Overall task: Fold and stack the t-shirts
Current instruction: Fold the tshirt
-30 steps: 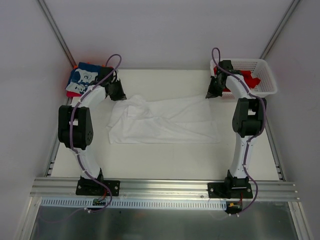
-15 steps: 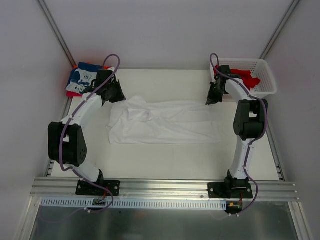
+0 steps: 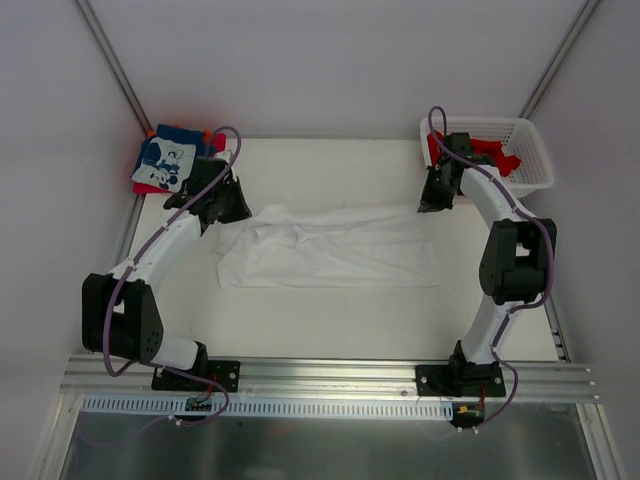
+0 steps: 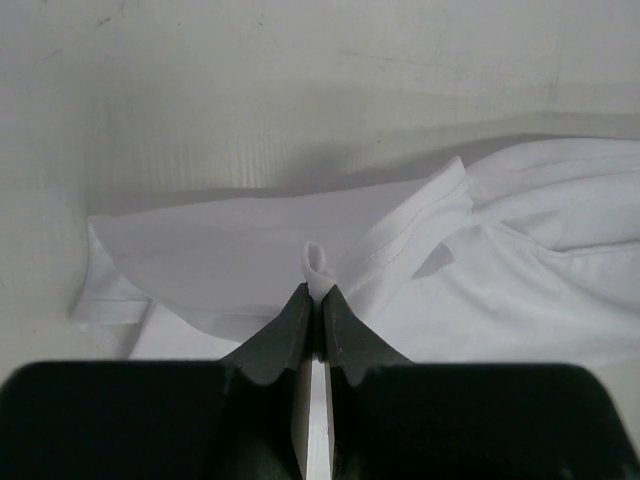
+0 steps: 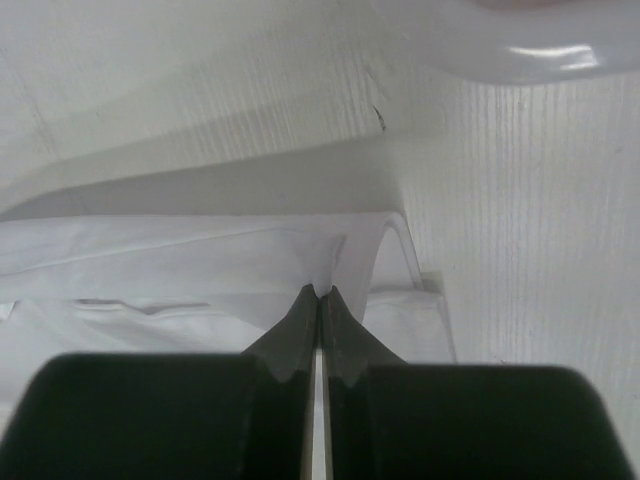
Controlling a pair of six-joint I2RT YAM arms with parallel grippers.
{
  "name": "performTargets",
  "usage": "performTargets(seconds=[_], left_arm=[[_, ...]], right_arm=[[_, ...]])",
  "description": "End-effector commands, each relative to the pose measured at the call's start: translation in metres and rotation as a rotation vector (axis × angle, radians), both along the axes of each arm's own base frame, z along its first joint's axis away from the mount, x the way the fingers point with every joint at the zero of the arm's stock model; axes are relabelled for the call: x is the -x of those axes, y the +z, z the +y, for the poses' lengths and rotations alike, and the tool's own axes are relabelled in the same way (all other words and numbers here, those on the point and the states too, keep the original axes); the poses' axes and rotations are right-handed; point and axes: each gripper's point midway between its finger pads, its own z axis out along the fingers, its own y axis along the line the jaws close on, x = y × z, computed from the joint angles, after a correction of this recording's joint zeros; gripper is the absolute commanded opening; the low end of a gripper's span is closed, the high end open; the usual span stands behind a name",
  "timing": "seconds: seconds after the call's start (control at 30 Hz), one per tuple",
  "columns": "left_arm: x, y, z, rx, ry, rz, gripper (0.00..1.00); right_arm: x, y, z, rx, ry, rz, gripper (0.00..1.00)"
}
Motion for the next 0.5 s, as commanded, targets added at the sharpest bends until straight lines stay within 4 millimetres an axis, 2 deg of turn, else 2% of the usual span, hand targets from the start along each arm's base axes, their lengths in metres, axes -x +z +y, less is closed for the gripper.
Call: performTargets(seconds=[0.0,0.03,0.17,0.2,0.33,0.47], left_arm=[[0.01,0.021,0.0,0.011,0.013,-0.066,0.0],[0.013,0.025,0.0,0.013,0.015,-0.079,0.0],[0.027,0.023,0.0,0.019,0.017,-0.08,0.0],[0.029,0.022,0.0,0.02,0.017,-0.078,0.0],[0.045,0.019,0.0,0.028,0.014,-0.08,0.0],[0.057,0.025,0.001,0.044,0.023,-0.11,0.0]], right_arm=[[0.012,0.026,-0.003,0.021,-0.007,-0.058,0.0],[0.015,0.031,-0.003,0.019,-0.007,-0.068,0.0],[0.031,0.029,-0.006,0.026,-0.01,-0.061,0.0],[0.038,0.023,-0.007,0.028,-0.01,-0.043,0.0],[0.055,0.018,-0.008,0.028,-0.015,-0.038,0.0],[0.069,0.008,-0.01,0.037,-0.016,-0.027,0.01]])
